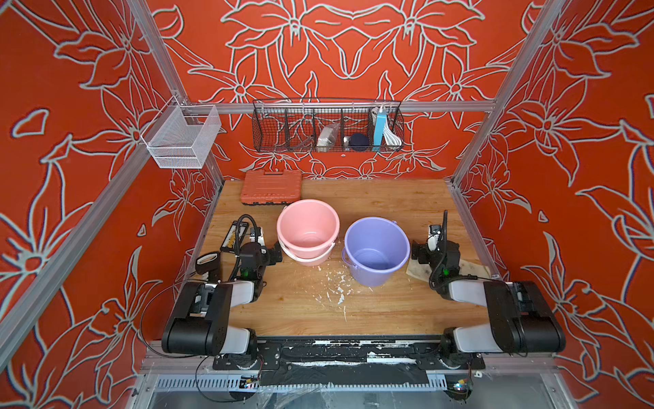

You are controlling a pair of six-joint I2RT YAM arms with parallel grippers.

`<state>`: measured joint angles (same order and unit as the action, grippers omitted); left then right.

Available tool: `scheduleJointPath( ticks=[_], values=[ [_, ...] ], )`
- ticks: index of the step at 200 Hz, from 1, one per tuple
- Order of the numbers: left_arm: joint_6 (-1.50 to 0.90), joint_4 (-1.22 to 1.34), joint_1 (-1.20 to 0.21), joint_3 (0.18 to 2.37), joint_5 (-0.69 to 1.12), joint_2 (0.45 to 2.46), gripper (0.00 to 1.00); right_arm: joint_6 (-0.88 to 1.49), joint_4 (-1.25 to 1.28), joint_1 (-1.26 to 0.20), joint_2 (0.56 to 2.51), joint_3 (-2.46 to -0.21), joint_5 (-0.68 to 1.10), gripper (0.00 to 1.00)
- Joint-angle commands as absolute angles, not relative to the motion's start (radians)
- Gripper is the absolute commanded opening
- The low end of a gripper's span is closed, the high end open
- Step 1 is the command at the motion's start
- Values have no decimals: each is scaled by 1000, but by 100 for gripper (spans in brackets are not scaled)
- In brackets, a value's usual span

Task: Wipe the inside of the bucket with a cloth
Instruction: Pick up the cleaning item at the center of the board.

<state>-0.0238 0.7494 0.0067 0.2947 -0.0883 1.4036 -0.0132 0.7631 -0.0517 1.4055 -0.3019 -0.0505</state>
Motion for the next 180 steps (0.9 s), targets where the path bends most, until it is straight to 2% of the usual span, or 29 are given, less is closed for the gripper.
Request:
scheduleJointPath(
  ticks=[1, 126, 134, 143, 154, 172, 180],
  values=[
    [-17, 770, 13, 313, -89, 1408, 99, -29, 782, -45, 1412, -331, -61, 97],
    [-17, 770, 11, 314, -89, 1408, 99, -31, 786, -44, 1410, -327, -62, 97],
    [-15, 772, 10, 311, -94, 1406, 99, -11, 793, -46, 1403, -325, -114, 97],
    [-17, 771, -1, 311, -130, 1401, 99, 49, 760, -48, 1369, -327, -252, 97],
    [-38, 729, -9, 326, -196, 1370, 99, 55, 822, -39, 1338, -272, -251, 97],
    [-78, 526, 2, 408, -273, 1314, 99, 52, 851, -40, 1310, -245, -258, 97],
    [-74, 419, 3, 466, -293, 1311, 99, 70, 822, -59, 1275, -256, -361, 97]
  ],
)
